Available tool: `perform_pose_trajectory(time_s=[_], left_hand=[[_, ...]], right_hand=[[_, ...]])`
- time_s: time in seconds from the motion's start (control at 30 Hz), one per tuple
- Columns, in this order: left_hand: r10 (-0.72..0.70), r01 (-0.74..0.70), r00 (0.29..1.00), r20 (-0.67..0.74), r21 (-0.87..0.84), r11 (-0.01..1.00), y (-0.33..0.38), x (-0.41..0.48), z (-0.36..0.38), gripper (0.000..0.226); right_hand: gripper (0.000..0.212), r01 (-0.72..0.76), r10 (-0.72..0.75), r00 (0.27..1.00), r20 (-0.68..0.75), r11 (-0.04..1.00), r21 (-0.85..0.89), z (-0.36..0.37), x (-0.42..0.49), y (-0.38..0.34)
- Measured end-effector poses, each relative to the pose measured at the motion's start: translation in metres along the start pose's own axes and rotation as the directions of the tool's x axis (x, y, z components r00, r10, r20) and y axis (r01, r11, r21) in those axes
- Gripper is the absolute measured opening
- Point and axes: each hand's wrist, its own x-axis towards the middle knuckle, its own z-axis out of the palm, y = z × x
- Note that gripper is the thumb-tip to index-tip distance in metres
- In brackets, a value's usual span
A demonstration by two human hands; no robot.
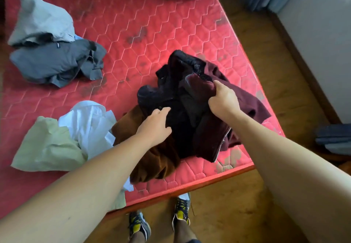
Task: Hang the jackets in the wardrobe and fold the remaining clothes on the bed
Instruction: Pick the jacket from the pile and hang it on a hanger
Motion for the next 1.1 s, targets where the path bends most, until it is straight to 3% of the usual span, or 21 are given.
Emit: perform_pose_trajectory(time_s=[0.13,0.3,0.4,0.53,0.63,0.7,0.8,0.97,1.03,1.1], left_hand=[[0.038,-0.039,0.995,-0.091,-0.007,0.999,0.033,-0.017,-0.061,0.087],[0.127,-0.141,0.977,-0.170,-0.074,0.987,0.073,-0.037,-0.124,0.104],[0.238,-0.271,0.936,-0.261,-0.102,0.957,0.088,-0.046,-0.157,0.102],[0.259,-0.312,0.917,-0.304,-0.141,0.939,0.109,-0.059,-0.197,0.106],[0.401,-0.444,0.851,-0.340,-0.058,0.894,0.131,-0.074,-0.220,0.069],[0.359,-0.445,0.866,-0.349,-0.209,0.871,0.137,-0.082,-0.227,0.038],[0.208,-0.386,0.853,-0.478,-0.312,0.868,0.134,-0.093,-0.239,0.014],[0.224,-0.482,0.724,-0.653,-0.246,0.841,0.158,-0.132,-0.307,0.028],[0.230,-0.488,0.683,-0.694,-0.200,0.849,0.177,-0.151,-0.341,0.023],[0.245,-0.474,0.632,-0.735,-0.117,0.873,0.195,-0.171,-0.372,0.024]], right_hand=[[0.063,0.107,-0.111,0.988,-0.111,0.993,-0.043,-0.071,-0.028,-0.044],[0.042,0.275,-0.280,0.941,-0.190,0.960,-0.052,-0.155,-0.067,-0.106],[0.044,0.383,-0.396,0.889,-0.229,0.918,-0.101,-0.201,-0.086,-0.144],[0.059,0.460,-0.470,0.828,-0.304,0.881,-0.111,-0.249,-0.108,-0.186],[0.053,0.528,-0.530,0.772,-0.350,0.842,-0.111,-0.272,-0.127,-0.210],[0.050,0.548,-0.542,0.755,-0.369,0.831,-0.099,-0.285,-0.136,-0.219],[0.046,0.498,-0.490,0.771,-0.406,0.862,-0.094,-0.306,-0.143,-0.218],[0.042,0.277,-0.305,0.898,-0.317,0.952,-0.131,-0.323,-0.141,-0.209],[0.056,0.281,-0.289,0.928,-0.234,0.957,-0.070,-0.315,-0.141,-0.216],[0.086,0.325,-0.313,0.941,-0.125,0.941,0.089,-0.302,-0.142,-0.229]])
